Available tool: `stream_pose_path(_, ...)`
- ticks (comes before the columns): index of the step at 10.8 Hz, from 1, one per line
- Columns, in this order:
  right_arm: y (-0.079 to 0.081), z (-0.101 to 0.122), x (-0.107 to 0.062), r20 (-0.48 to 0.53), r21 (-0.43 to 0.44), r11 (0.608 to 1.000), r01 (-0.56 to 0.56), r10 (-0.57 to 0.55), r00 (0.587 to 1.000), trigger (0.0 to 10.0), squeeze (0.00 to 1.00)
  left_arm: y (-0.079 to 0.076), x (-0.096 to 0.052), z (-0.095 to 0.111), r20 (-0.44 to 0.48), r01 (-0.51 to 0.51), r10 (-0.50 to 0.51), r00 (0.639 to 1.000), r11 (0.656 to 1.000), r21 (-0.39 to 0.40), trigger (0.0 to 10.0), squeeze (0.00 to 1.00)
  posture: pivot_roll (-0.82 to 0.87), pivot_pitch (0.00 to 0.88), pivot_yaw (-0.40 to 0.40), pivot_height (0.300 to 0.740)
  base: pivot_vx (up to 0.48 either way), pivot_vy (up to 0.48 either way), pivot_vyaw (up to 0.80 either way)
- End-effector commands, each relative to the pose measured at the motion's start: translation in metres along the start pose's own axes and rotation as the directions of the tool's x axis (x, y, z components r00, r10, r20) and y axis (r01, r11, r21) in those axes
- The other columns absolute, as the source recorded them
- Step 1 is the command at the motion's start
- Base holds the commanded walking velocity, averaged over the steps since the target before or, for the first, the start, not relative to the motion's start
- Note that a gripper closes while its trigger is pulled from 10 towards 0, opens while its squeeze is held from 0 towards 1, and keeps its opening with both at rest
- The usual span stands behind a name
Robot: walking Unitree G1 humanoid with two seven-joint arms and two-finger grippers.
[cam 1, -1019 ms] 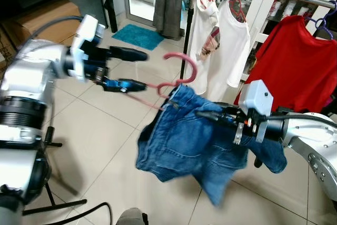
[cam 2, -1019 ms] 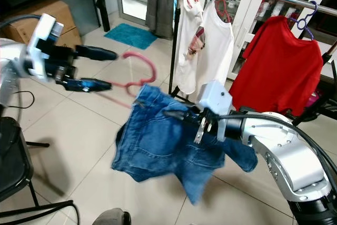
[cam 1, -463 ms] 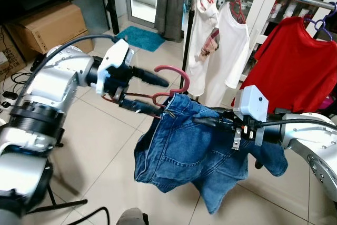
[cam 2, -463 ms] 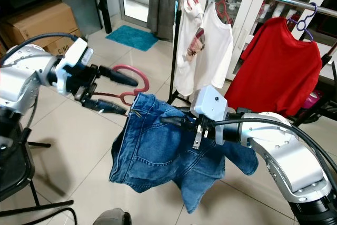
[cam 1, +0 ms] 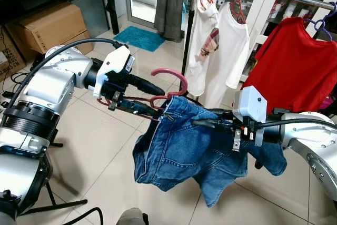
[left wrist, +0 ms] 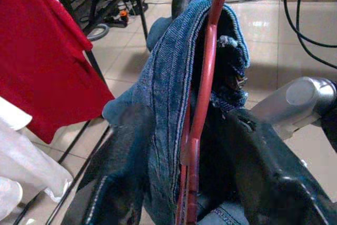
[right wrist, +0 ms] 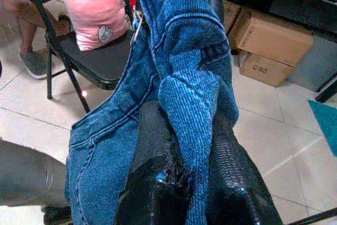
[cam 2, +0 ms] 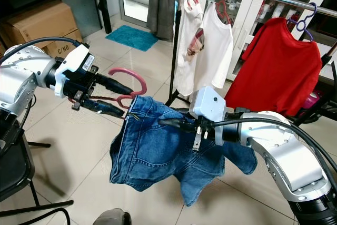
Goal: Hang hanger
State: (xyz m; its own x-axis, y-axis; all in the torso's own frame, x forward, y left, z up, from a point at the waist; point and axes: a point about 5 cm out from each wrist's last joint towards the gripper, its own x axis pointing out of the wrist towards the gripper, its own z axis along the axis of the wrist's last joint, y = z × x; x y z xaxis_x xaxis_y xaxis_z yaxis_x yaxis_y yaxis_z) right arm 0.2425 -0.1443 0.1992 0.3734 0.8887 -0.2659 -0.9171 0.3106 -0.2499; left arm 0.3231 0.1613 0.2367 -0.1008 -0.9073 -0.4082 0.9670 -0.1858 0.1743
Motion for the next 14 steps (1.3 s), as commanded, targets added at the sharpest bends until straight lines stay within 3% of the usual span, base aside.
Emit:
stream_pose_path(1,-0.0009,0.0083,0.0005,0.007,-0.035,0.999,-0.011,0.011,1.0,0.0,0.0,0.0,0.0009,-0.0004,-0.008,0.013,-0.013,1.0,1.0,-0.009,0.0,0.0,0.04,0.0,0.002,0.74,0.0,0.0,0.0)
stream_pose_path(5,-0.0011,0.0099,-0.0003,0.013,-0.029,0.999,-0.015,0.016,1.0,0.0,0.0,-0.0025,0.002,-0.004,-0.037,0.032,-0.034,0.999,0.998,-0.056,0.0,0.0,0.04,0.002,0.005,0.74,0.0,0.0,0.0)
stream_pose_path(14,-0.0007,0.0124,0.0028,0.022,-0.031,0.999,-0.037,0.038,0.999,0.0,0.0,-0.0085,-0.0028,-0.0055,-0.002,0.029,-0.03,1.0,0.996,-0.08,0.0,0.0,0.04,0.017,-0.004,0.74,0.0,0.0,0.0)
